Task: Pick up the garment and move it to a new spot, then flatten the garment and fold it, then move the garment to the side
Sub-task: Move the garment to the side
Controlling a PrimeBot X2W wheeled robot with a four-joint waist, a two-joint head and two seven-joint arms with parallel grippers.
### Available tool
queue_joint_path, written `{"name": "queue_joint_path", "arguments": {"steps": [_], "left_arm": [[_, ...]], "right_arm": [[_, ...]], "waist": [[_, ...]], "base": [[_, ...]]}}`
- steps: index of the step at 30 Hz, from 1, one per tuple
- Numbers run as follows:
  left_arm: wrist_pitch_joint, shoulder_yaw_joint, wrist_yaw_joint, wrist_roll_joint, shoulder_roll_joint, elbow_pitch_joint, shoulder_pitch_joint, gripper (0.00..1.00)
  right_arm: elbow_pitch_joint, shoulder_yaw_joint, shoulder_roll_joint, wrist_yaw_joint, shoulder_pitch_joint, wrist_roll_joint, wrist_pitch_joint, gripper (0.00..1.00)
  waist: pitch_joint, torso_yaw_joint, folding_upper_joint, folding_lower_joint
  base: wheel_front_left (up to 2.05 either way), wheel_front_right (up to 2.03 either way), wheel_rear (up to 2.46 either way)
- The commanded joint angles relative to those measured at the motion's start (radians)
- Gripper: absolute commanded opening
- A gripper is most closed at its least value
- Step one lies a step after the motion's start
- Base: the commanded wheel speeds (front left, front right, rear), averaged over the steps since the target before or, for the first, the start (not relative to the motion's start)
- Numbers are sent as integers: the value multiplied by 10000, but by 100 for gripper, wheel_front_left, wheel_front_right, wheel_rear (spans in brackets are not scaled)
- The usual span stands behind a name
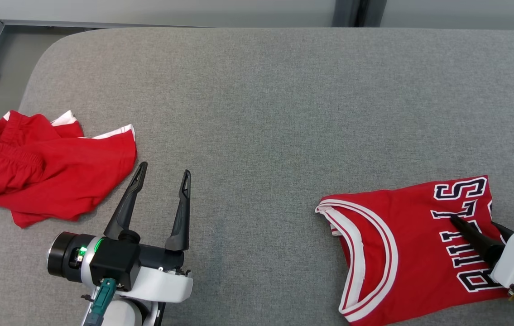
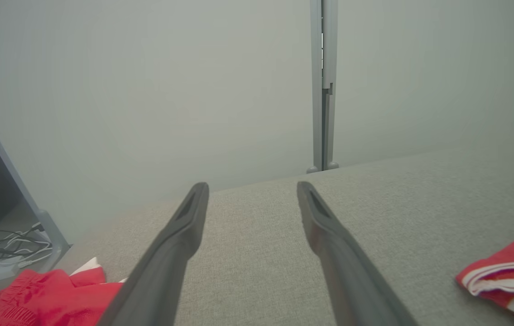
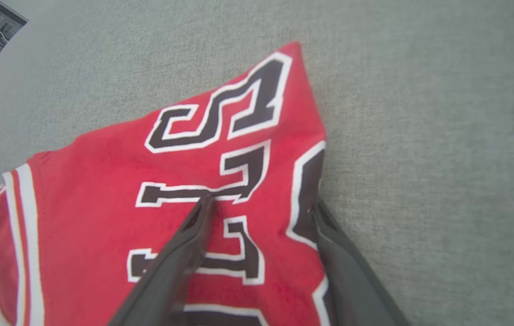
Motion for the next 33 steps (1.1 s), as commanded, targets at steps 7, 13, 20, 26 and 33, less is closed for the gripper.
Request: {"name": "queue_joint_path", "arguments": {"steps": [7, 13, 20, 26, 33], "left_arm": [[-32, 30, 58, 54, 27, 50, -81, 100], [-32, 48, 17, 53, 26, 20, -125, 100], [-32, 129, 17, 52, 26, 53, -45, 100], [-32, 121, 44, 42, 26, 9, 36, 100], [-32, -78, -67, 238, 106, -100, 22, 100]], "right_arm": [[249, 476, 96, 3, 108, 449, 368, 100], [302, 770, 96, 3, 57, 680, 382, 0], [315, 912, -108, 1, -148, 728, -31, 0], [320, 1113, -405, 1, -457, 443, -505, 0], [346, 1439, -790, 0, -1135, -318, -1052, 0]], "waist": [[-142, -65, 0, 0], [-168, -22, 0, 0], [-233, -15, 0, 0], [-363, -124, 0, 0], [-103, -662, 0, 0]], "base": [[0, 0, 0], [0, 0, 0], [0, 0, 0], [0, 0, 0], [0, 0, 0]]}}
